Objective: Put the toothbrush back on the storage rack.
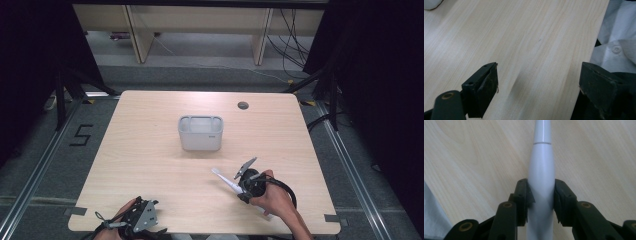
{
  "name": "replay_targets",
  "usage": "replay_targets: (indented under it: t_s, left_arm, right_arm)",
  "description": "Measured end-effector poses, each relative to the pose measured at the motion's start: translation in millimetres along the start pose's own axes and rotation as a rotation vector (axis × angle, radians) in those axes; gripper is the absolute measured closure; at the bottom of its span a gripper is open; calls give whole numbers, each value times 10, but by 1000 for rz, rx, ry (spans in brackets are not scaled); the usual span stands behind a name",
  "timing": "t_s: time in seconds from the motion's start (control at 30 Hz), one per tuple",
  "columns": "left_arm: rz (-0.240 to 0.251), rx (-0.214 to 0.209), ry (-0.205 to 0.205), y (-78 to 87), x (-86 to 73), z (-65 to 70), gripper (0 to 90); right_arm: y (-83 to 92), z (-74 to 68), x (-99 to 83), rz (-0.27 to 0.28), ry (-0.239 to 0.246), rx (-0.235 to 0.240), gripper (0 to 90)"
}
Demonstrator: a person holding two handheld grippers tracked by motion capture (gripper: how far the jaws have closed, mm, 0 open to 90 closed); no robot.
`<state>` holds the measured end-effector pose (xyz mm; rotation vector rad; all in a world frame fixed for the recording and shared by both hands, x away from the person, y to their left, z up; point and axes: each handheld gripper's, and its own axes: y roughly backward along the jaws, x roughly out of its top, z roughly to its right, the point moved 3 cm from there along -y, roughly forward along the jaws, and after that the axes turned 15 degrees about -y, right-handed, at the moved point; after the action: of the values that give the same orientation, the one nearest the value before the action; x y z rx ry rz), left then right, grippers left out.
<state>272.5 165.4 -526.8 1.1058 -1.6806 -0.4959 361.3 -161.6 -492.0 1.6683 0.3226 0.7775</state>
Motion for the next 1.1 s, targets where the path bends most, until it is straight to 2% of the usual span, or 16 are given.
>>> replay_targets:
  t_s: [0.1, 0.17, 0.2, 0.27, 0.37, 0.4, 0.43, 0.53, 0.57, 0.6, 0.67, 0.7, 0.73, 0.87, 0.97, 1.1]
  left_arm:
    - [-8, -14, -1, 11, 1, -3, 153]
    - [0, -2, 2, -1, -1, 3, 153]
    - [-1, -2, 2, -1, 0, 3, 153]
    - [1, -2, 4, 1, 3, 4, 153]
    - [-1, -1, -1, 2, 0, -1, 153]
    - [0, 0, 0, 3, 1, -1, 153]
    - [1, -1, 1, 3, 1, 0, 153]
    - [-1, -3, 1, -2, -1, 1, 153]
    - [-1, -3, 1, -2, -1, 1, 153]
    - [-1, -2, 0, 0, 0, 0, 152]
    - [0, -2, 0, 0, -1, -1, 152]
    - [-4, -2, -2, -1, -3, -2, 153]
    - [-4, -2, -1, -2, -3, -2, 152]
    - [-4, -4, -2, -3, -3, -1, 153]
    - [-3, -1, -2, 0, -2, -4, 153]
    - [0, -1, -2, -3, -3, -5, 153]
  right_arm:
    - [51, 15, -8, 34, 16, 7, 667]
    - [118, 13, -34, 64, -16, 19, 667]
    - [133, 17, -30, 94, -1, 33, 668]
    - [222, 23, -41, 177, 10, 27, 668]
    - [340, 39, -44, 255, 23, 8, 668]
    - [416, 53, -29, 331, 26, 17, 668]
    - [416, 53, -29, 331, 26, 17, 668]
    - [538, 77, 21, 429, -20, 17, 668]
    - [538, 77, 21, 429, -20, 17, 668]
    - [598, 104, 53, 476, -28, 9, 668]
    - [608, 121, 69, 478, -17, 17, 668]
    - [625, 146, 96, 518, -6, 14, 668]
    - [635, 144, 99, 529, -40, 27, 668]
    - [654, 224, 160, 571, -36, 32, 668]
    - [648, 247, 205, 584, -80, 49, 668]
    - [651, 275, 292, 609, -76, 59, 668]
